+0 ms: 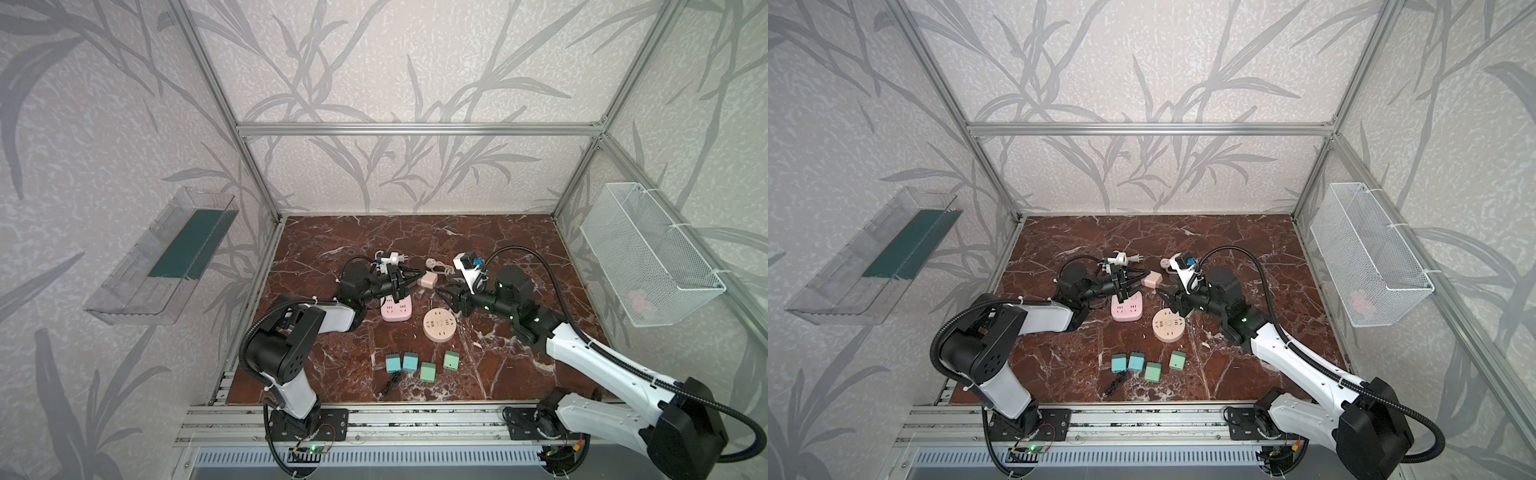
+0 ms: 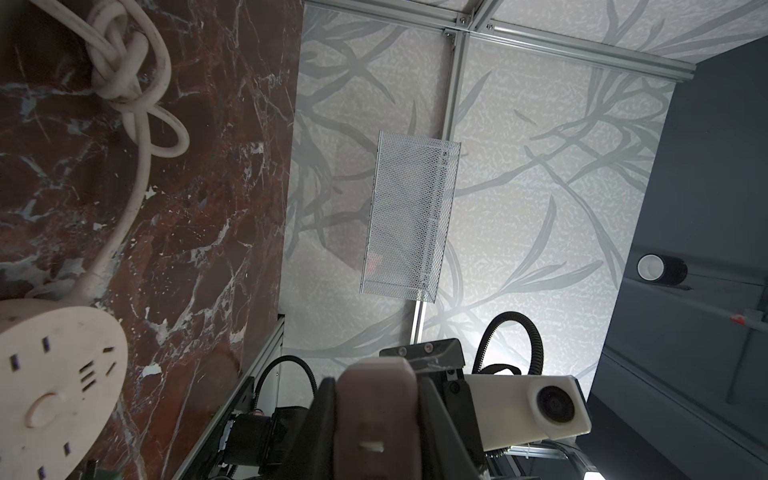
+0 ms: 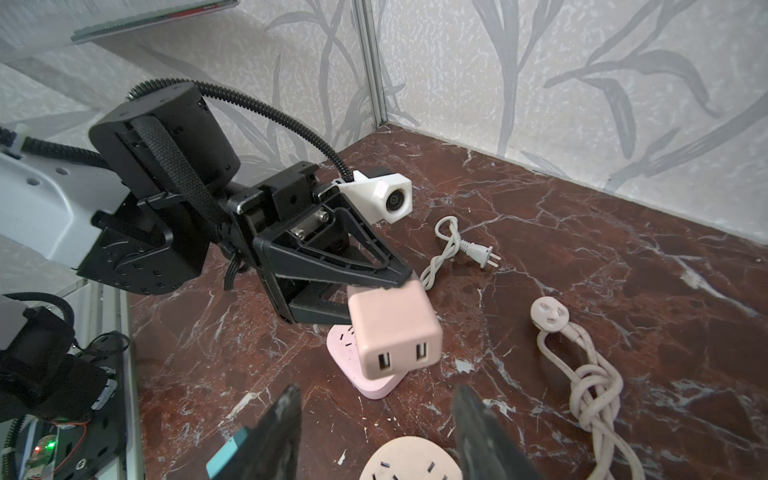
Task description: Insert the plug
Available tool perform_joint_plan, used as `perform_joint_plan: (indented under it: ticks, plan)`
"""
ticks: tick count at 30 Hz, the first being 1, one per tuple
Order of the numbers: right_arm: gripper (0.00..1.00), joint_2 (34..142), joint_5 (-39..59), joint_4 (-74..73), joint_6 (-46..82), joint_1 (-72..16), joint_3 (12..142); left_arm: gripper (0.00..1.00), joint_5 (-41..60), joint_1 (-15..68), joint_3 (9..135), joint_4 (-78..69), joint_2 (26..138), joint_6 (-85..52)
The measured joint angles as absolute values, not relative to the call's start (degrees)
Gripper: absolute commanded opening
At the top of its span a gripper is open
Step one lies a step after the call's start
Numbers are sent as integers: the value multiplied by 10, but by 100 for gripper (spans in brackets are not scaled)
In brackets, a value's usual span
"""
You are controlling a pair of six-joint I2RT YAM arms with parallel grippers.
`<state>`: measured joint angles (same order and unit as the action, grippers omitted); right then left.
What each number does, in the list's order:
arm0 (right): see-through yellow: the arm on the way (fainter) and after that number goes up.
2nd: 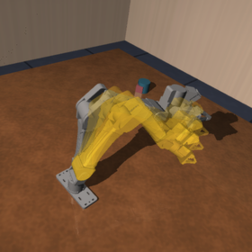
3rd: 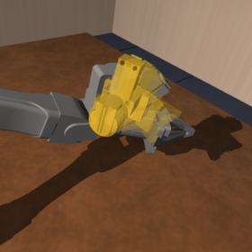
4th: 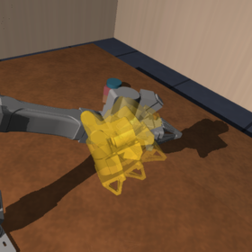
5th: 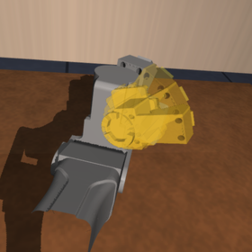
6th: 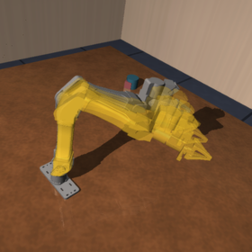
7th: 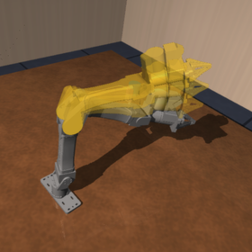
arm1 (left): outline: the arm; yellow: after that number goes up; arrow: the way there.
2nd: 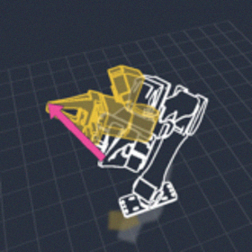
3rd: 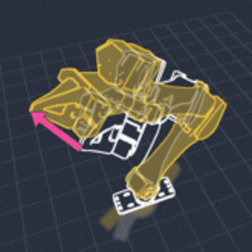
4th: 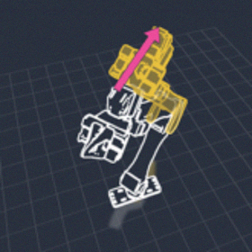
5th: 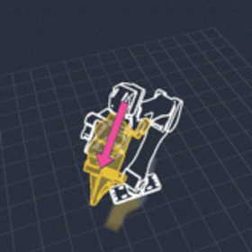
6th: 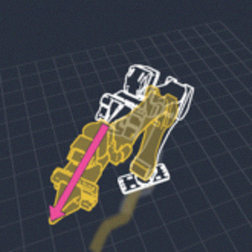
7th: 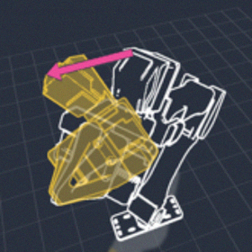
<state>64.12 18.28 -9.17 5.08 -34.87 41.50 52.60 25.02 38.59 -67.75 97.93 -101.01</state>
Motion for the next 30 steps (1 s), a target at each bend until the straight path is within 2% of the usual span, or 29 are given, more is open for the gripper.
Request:
perform_joint_plan:
  ticks: [14,22,30]
  plan:
    - [63,715,185,-123,31,-349,420,0,543,251,386,-691,977,-1020]
    - [63,721,188,-145,32,-349,425,0,543,252,385,-695,975,-1022]
    - [59,725,198,-157,36,-349,434,0,543,257,385,-707,975,-1027]
